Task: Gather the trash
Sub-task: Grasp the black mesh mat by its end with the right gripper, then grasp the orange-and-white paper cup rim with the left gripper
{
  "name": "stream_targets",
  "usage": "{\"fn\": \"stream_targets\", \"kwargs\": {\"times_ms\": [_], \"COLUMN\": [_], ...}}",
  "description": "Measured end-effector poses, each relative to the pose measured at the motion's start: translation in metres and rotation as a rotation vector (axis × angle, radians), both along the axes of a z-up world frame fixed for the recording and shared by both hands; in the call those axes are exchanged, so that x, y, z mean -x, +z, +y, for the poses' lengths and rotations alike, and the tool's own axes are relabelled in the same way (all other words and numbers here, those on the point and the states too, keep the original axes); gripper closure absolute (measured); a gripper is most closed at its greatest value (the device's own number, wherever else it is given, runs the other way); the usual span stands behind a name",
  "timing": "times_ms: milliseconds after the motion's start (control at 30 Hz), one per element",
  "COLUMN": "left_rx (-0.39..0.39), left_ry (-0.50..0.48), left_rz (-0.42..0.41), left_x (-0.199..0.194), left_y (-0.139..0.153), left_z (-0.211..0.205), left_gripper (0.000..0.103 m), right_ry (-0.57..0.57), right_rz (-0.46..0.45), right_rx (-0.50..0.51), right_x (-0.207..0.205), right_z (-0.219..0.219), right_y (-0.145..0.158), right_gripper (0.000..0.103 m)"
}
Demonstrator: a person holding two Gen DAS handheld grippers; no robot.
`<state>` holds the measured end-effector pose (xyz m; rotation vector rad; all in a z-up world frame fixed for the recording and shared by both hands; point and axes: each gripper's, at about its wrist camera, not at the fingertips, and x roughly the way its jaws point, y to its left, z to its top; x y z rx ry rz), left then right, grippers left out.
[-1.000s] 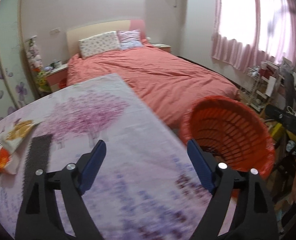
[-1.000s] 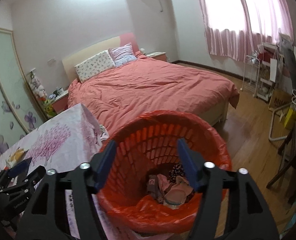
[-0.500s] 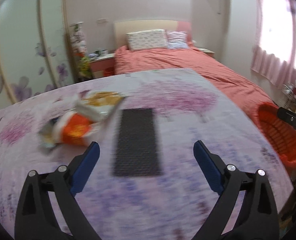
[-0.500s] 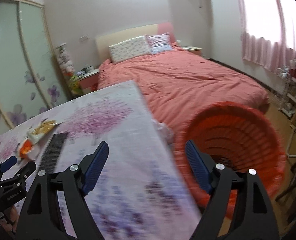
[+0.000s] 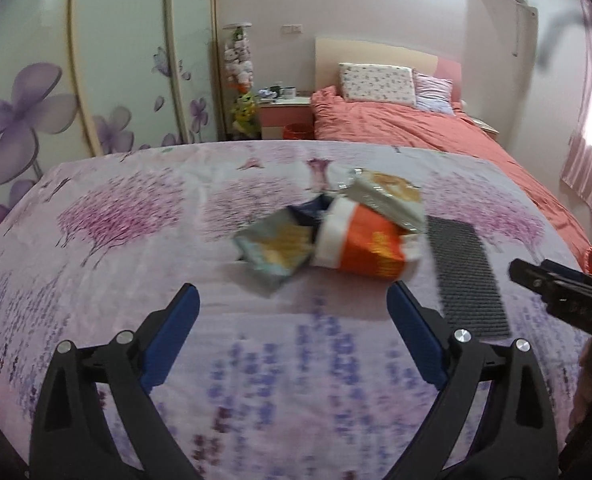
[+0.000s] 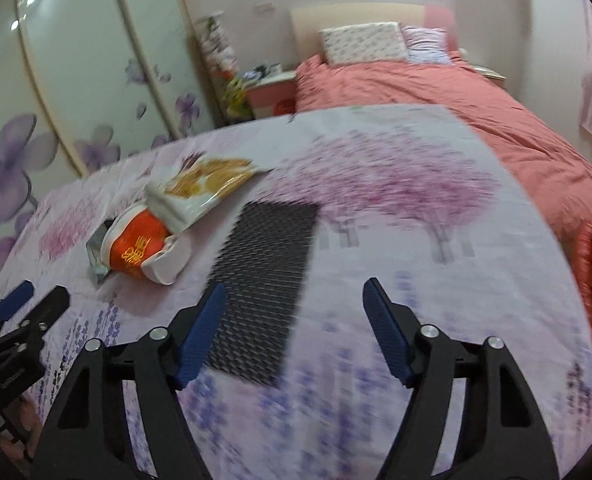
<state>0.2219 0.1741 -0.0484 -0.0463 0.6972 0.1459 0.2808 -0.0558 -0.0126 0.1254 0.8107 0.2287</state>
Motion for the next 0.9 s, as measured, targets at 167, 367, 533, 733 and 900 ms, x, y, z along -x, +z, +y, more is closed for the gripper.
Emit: {"fn": "stream_targets", "kwargs": {"times_ms": [167, 367, 533, 733, 900], "left_rx": [0.033, 0.048, 0.055, 0.075, 0.093], "left_ry": [0.015, 0.021, 0.026, 0.000, -0.060], "left_rz": [0.000, 0.008, 0.012, 0.012, -0.018], "left_x": [0.002, -0.002, -0.003, -0.005, -0.011], "left_y": [-0.004, -0.009, -0.011, -0.011, -0.003], "left_z": [0.024, 0.036, 0.038, 0.032, 0.016], "left_gripper": [0.010, 0.010, 0.010, 0.010, 0.010], "right_ry": [0.017, 0.046, 0.109, 0.120, 0.006], "right_rz": [0.019, 0.071, 0.046, 0.048, 0.048], "right_rx": [0.051, 0.142, 0.165, 0.121, 0.158], "right_x": [-0.017, -0.033, -0.025, -0.018, -0.013], "right_z": [0.026, 0.045, 0.058, 0.056, 0.020], "right_y": [-0.009, -0.025, -0.023, -0.023, -0.022], "right_gripper": [0.034, 0.035, 0.068, 0.097, 0.097]}}
